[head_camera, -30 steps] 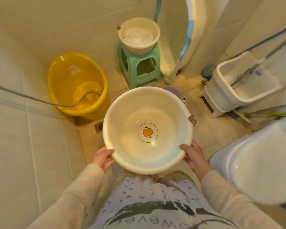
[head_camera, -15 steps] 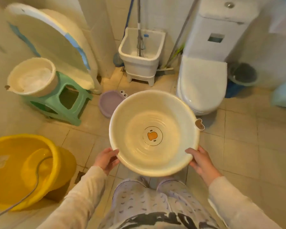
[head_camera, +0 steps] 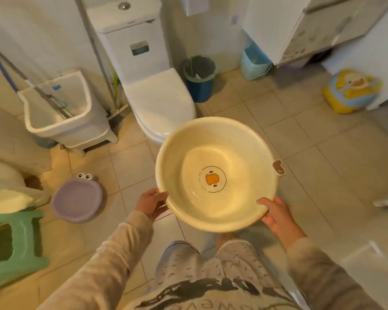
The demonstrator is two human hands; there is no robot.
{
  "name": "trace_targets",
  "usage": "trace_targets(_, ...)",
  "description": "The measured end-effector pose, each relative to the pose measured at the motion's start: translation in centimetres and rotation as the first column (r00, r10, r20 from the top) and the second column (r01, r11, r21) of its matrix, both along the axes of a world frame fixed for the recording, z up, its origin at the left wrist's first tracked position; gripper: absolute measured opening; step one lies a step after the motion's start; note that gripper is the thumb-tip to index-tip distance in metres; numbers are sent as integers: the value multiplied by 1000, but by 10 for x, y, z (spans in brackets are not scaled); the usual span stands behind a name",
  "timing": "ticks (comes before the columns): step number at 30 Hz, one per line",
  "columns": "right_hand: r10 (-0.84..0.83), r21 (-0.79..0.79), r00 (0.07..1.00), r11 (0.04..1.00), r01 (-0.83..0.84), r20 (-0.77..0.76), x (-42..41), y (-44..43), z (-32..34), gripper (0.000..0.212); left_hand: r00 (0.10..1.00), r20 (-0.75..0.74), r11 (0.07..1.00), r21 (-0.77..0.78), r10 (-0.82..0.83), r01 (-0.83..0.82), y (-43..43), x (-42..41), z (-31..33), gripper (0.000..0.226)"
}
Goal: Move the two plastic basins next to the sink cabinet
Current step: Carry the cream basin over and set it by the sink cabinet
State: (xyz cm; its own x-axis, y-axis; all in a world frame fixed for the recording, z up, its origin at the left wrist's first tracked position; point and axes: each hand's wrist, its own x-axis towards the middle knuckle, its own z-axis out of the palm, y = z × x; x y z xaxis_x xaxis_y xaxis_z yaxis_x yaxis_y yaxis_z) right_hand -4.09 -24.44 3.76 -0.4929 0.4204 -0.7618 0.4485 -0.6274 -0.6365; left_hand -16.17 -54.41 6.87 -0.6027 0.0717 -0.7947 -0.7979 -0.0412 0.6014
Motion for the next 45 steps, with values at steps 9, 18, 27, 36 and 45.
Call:
trace_targets(9, -264, -13, 964, 964, 264, -15, 8, 133, -3, 42, 975, 3, 975, -7, -220, 220, 179, -66, -4, 17)
trace_targets(18, -399, 20, 914, 916, 402, -74, 15, 246, 17, 33, 914, 0, 914, 17, -406, 406, 333, -111, -3, 19)
trace_targets(27, -551, 58, 835, 833, 551, -17, 1, 333, 14, 42, 810, -8, 810, 33, -586, 586, 466, -158, -14, 12)
trace_targets(36, -675, 57, 737, 738, 673, 34, -33, 427, 21, 48, 718, -3, 717, 25, -696, 696, 611, -213, -7, 16)
trace_targets(45, -770, 39, 636, 637, 770, 47, -69, 515, 24, 40, 626, 1, 626, -3, -779, 779, 726, -258, 7, 37)
